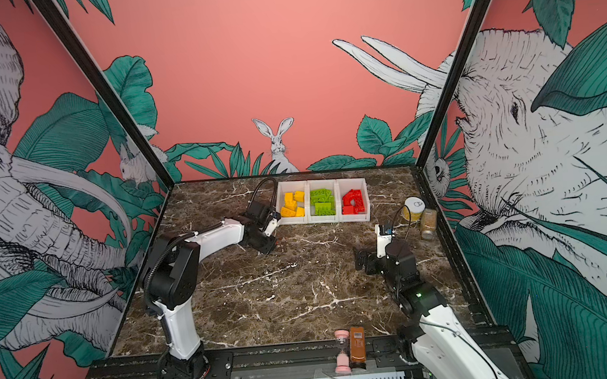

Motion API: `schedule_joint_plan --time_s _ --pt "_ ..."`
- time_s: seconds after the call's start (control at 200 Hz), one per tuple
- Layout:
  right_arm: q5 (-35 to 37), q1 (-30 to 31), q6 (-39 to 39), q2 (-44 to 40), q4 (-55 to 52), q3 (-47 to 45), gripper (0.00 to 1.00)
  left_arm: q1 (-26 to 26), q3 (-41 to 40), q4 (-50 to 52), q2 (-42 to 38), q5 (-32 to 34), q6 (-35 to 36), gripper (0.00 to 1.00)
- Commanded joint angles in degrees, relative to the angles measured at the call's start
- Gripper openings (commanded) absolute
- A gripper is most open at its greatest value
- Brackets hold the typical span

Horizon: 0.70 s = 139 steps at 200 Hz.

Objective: Sort the legos into containers by color
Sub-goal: Pick up the lego from the center of the table, then place the lego in the container.

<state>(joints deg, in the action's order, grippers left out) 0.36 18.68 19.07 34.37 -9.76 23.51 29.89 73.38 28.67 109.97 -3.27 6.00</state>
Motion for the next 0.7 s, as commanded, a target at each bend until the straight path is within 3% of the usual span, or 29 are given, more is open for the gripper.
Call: schedule_joint_plan --time_s 0.0,0.17,0.275,0.69 --pt "3.2 -0.2 1.5 -2.1 1.2 -0.5 0.98 1.0 -0.4 -0.8 -5.6 -0.7 -0.3 0.22" --pt "5.0 -0.2 2.4 -3.8 -0.1 -1.3 0.98 3.0 1.8 -2.3 -8.7 -3.3 -0.9 0.2" --pt "4.3 -0.2 3.0 -3.9 -0.3 -2.2 0.98 5.5 7.2 -3.0 -7.4 -5.4 0.6 0.2" --pt "-0.9 -0.2 4.4 -4.3 -2.3 -4.1 0.98 12.4 36.7 -10.0 12.2 -12.9 -1.2 0.21"
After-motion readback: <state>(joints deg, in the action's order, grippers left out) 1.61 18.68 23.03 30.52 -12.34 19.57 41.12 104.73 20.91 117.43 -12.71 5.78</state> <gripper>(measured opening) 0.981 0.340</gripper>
